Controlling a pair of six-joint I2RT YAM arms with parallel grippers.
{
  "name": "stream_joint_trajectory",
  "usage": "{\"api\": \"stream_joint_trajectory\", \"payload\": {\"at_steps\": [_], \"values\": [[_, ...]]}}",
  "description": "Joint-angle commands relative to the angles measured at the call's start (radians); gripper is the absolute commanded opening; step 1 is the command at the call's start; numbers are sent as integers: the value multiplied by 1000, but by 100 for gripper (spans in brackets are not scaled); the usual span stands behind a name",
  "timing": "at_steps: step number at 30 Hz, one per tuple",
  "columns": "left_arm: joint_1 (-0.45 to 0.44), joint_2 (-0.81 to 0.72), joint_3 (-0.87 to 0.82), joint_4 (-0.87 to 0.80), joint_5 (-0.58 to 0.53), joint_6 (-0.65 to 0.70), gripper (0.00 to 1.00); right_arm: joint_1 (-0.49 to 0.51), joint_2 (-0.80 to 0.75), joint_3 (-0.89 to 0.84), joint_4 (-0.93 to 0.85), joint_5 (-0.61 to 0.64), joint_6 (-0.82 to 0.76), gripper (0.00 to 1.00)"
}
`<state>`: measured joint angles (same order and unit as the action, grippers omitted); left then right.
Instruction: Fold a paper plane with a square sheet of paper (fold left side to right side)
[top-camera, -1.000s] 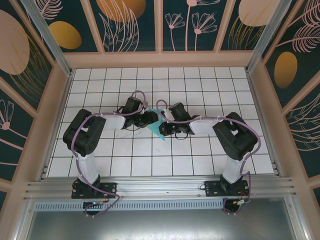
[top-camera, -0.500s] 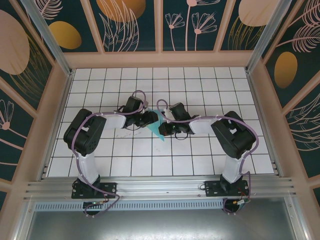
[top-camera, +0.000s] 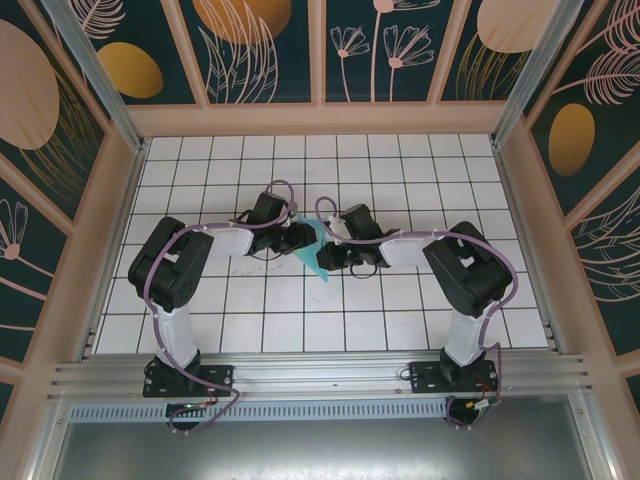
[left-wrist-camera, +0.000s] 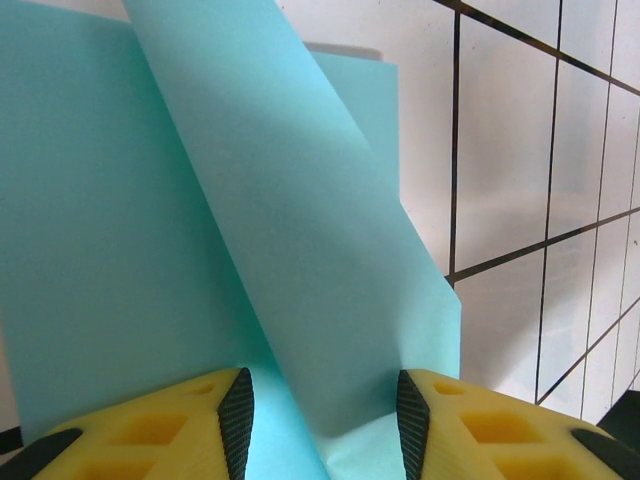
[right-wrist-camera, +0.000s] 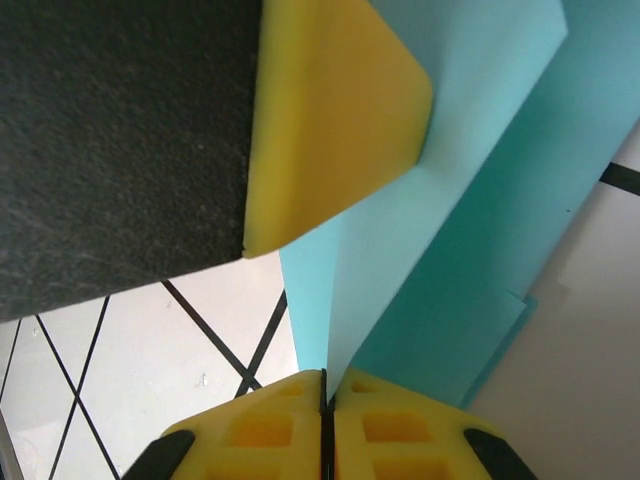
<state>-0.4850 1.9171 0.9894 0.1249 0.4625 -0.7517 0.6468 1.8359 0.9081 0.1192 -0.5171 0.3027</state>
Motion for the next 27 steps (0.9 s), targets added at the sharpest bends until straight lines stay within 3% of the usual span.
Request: {"api": "stream_joint_trajectory", "payload": {"at_steps": [1, 12, 17, 27], "values": [[10, 75, -23, -110, -120, 46, 46, -7, 2, 0, 30, -24, 8, 13], [10, 77, -23, -110, -120, 49, 46, -77, -103, -48, 71, -101, 35, 31], [10, 74, 4, -108, -119, 48, 46, -145, -95, -64, 171, -175, 122, 32], [10, 69, -1, -100, -116, 42, 46, -147, 26, 14, 205, -186, 208, 30]]}}
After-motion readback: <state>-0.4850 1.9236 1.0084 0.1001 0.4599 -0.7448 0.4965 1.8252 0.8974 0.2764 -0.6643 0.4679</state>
